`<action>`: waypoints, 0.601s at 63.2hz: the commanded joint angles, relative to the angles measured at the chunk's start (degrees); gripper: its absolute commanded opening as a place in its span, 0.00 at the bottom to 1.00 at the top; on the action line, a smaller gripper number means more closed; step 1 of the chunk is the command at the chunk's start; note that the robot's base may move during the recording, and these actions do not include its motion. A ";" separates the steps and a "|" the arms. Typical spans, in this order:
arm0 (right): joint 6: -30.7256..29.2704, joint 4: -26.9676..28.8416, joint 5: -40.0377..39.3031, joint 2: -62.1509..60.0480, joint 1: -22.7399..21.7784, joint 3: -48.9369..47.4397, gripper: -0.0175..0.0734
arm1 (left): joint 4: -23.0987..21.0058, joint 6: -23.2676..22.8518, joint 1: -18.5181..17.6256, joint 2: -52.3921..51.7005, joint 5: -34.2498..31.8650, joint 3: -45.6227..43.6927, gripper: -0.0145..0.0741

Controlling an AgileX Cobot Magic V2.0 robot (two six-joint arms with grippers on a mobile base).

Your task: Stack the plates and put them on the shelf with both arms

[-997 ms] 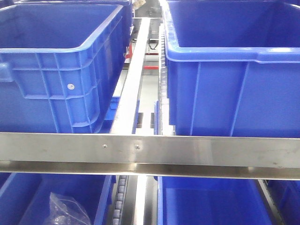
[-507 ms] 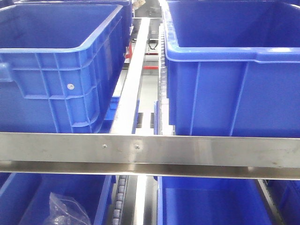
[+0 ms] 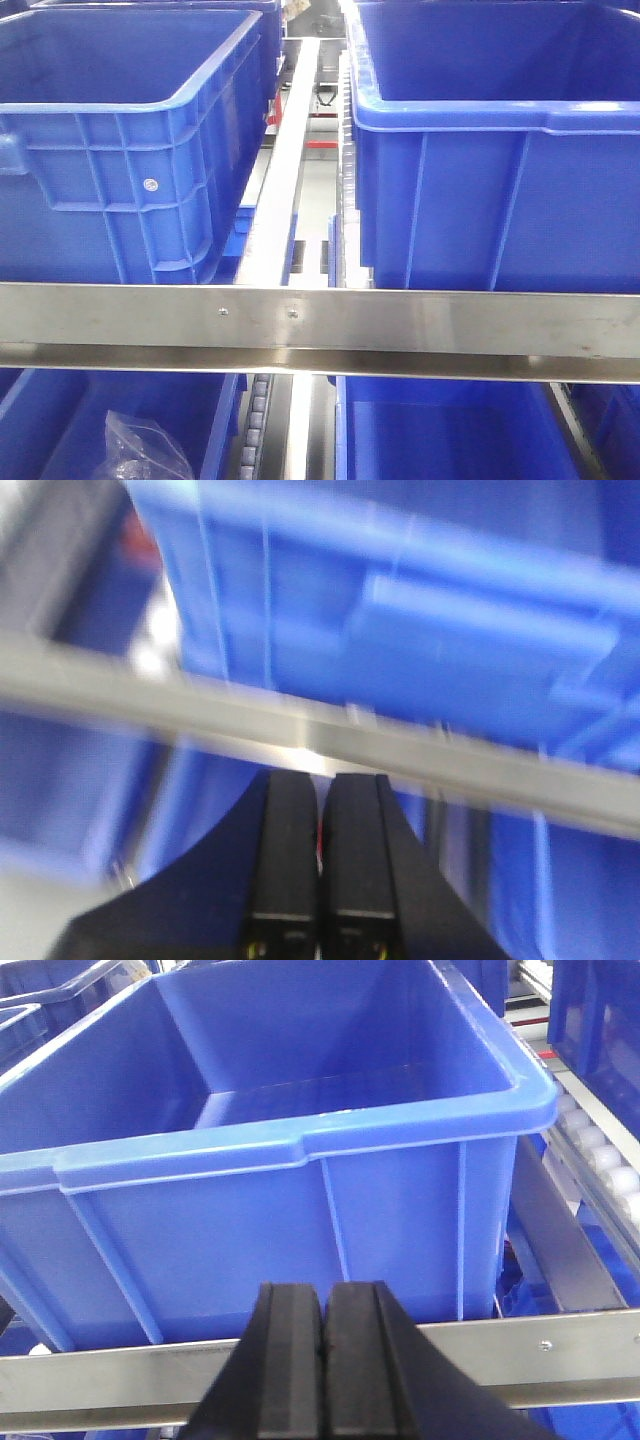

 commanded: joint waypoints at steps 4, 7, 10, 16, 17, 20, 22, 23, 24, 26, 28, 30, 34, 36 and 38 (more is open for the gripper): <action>-0.58 -0.09 -5.31 -1.08 -0.34 0.09 0.21 | 3.57 0.04 -0.44 -8.92 -7.59 0.60 0.27; -0.58 -0.09 -5.31 -1.08 -0.34 0.09 0.21 | 3.57 0.04 -0.44 -12.65 -9.61 2.69 0.27; -0.58 -0.09 -5.31 -1.08 -0.34 0.09 0.21 | 3.33 -0.06 -0.44 -16.43 -11.93 5.74 0.27; -0.58 -0.09 -5.31 -1.08 -0.34 0.09 0.21 | 1.72 -0.06 -0.44 -23.46 -17.43 12.24 0.27; -0.58 -0.09 -5.31 -1.08 -0.34 0.09 0.21 | 1.31 -0.06 -0.44 -24.34 -18.28 13.21 0.27; -0.58 -0.09 -5.31 -1.08 -0.34 0.09 0.21 | -0.09 -0.06 -0.44 -27.04 -20.92 16.48 0.27; -0.58 -0.09 -5.31 -1.08 -0.34 0.09 0.21 | -1.09 -0.06 -0.44 -28.71 -22.34 18.63 0.27; -0.58 -0.09 -5.31 -1.08 -0.34 0.09 0.21 | -1.58 -0.06 -0.44 -29.56 -23.25 19.44 0.27; -0.58 -0.09 -5.31 -1.08 -0.34 0.09 0.21 | -2.01 -0.06 -0.44 -30.07 -23.76 20.24 0.27; -0.58 -0.09 -5.31 -1.08 -0.34 0.09 0.21 | -3.18 -0.06 -0.44 -31.22 -24.95 22.08 0.27; -0.58 -0.09 -5.31 -1.08 -0.34 0.09 0.21 | -4.18 -0.17 -0.44 -32.28 -26.19 23.70 0.27; -0.58 -0.09 -5.31 -1.08 -0.34 0.09 0.21 | -4.90 -0.17 -0.44 -33.23 -26.74 24.80 0.27; -0.58 -0.09 -5.31 -1.08 -0.34 0.09 0.21 | -5.04 -0.17 -0.44 -33.26 -24.05 24.44 0.27; -0.58 -0.09 -5.31 -1.08 -0.34 0.09 0.21 | -4.92 -0.17 -0.44 -33.28 -24.37 24.60 0.27; -0.58 -0.09 -5.31 -1.08 -0.34 0.09 0.21 | -4.57 -0.17 -0.44 -33.28 -24.06 24.60 0.27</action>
